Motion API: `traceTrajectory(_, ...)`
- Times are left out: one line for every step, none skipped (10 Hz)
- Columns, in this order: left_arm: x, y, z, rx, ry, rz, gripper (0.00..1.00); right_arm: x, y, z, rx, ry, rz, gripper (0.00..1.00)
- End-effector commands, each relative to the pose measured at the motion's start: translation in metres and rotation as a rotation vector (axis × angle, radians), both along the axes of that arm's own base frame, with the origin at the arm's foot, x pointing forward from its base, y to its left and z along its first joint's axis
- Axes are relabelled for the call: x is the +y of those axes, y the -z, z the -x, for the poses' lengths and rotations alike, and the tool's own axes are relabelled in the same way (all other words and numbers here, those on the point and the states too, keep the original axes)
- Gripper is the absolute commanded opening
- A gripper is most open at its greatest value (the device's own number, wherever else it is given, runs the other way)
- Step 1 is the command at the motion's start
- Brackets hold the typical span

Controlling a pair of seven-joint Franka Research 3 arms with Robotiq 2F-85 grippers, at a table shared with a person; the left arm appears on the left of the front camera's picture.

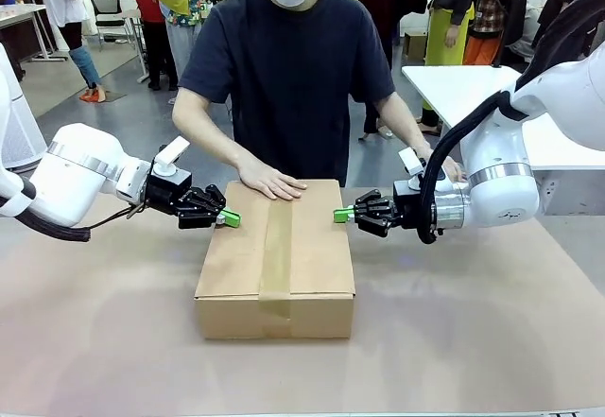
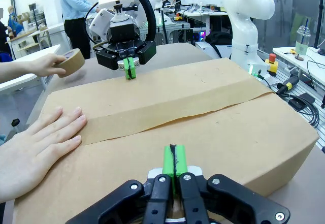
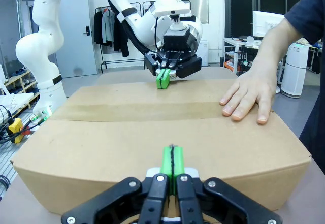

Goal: Wrap the clocks to prevent damage.
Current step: After the human seals the box with tape, release both hands from the side flaps of the Package Box.

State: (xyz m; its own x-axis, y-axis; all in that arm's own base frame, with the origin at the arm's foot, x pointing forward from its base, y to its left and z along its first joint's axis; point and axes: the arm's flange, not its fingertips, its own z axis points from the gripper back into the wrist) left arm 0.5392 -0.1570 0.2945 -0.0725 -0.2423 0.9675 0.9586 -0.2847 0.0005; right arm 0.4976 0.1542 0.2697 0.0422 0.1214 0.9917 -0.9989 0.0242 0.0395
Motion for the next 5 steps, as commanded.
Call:
traceTrajectory(-0.0008,0.0010,-0.0002,-0.005,-0.002,-0.002,0.00,0.0016,0.0033,0.0033,0.002,0.013,0.000,0.01)
traceTrajectory(-0.0008,0.0010,-0.0002,-0.005,-0.002,-0.002,0.00,0.0016,0.0033,0.0033,0.002,0.013,0.000,0.01)
traceTrajectory(-0.0008,0.0010,-0.0002,-0.005,-0.002,-0.002,0.00,0.0016,0.0033,0.0033,0.002,0.013,0.000,0.01)
traceTrajectory(-0.0008,0.0010,-0.0002,-0.005,-0.002,-0.002,0.00,0.0016,0.0033,0.0033,0.002,0.013,0.000,0.01)
traceTrajectory(-0.0008,0.0010,-0.0002,-0.005,-0.002,-0.002,0.00,0.0016,0.0033,0.0033,0.002,0.013,0.000,0.01)
